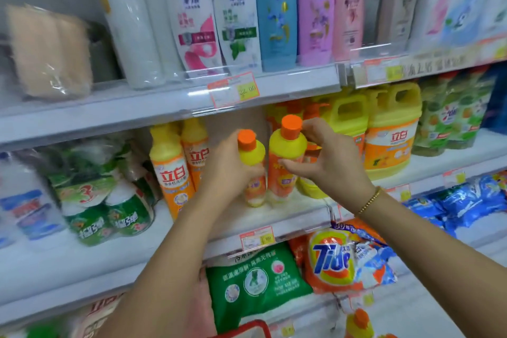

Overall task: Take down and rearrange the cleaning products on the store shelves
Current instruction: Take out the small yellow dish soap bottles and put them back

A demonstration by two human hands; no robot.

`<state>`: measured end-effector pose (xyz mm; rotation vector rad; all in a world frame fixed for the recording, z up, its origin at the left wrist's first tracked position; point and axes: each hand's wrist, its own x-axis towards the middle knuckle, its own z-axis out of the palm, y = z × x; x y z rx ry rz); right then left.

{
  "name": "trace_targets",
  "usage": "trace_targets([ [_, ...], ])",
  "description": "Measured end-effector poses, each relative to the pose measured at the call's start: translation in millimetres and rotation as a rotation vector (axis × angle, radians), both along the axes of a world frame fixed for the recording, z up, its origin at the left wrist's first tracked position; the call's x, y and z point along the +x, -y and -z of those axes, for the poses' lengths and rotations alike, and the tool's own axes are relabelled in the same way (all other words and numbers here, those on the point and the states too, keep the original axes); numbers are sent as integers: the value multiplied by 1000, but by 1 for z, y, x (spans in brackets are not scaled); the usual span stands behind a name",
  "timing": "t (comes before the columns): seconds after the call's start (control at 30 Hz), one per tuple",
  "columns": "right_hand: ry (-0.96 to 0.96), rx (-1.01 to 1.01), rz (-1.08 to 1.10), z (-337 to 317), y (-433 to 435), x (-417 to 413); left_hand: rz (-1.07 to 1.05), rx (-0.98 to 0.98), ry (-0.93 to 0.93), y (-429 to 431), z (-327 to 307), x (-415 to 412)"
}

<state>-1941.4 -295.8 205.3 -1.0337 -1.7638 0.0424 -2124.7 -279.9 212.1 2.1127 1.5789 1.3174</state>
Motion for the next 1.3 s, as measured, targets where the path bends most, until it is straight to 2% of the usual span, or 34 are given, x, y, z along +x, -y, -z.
trace_targets([
  [0.17, -19, -40, 3, 5, -28, -8, 36, -18, 128, -27, 4, -1],
  [0.3, -141, -109, -1, 11, -53, -13, 94, -57, 272, -46, 17, -4],
  [0.43, -263, -175, -42, 22, -71, -21, 66, -216, 331, -61, 50, -2],
  [0.6, -156, -339, -17, 64, -76, -27, 112, -385, 421, -70, 93, -7],
  [0.77, -87, -477, 31, 109, -57, -29, 142, -487, 424, -70, 115, -8],
  [0.93, -12, -533, 179, 113, -85, -40, -75, -382, 440, -83, 129, 0],
  [1.07, -14, -531, 190, 110, -122, -50, -282, -287, 274, -98, 130, 9],
  [1.13, -29, -545, 187, 109, -133, -54, -322, -278, 227, -107, 128, 9],
  [1.3, -37, -562, 201, 112, -152, -60, -316, -283, 288, -123, 130, 5],
])
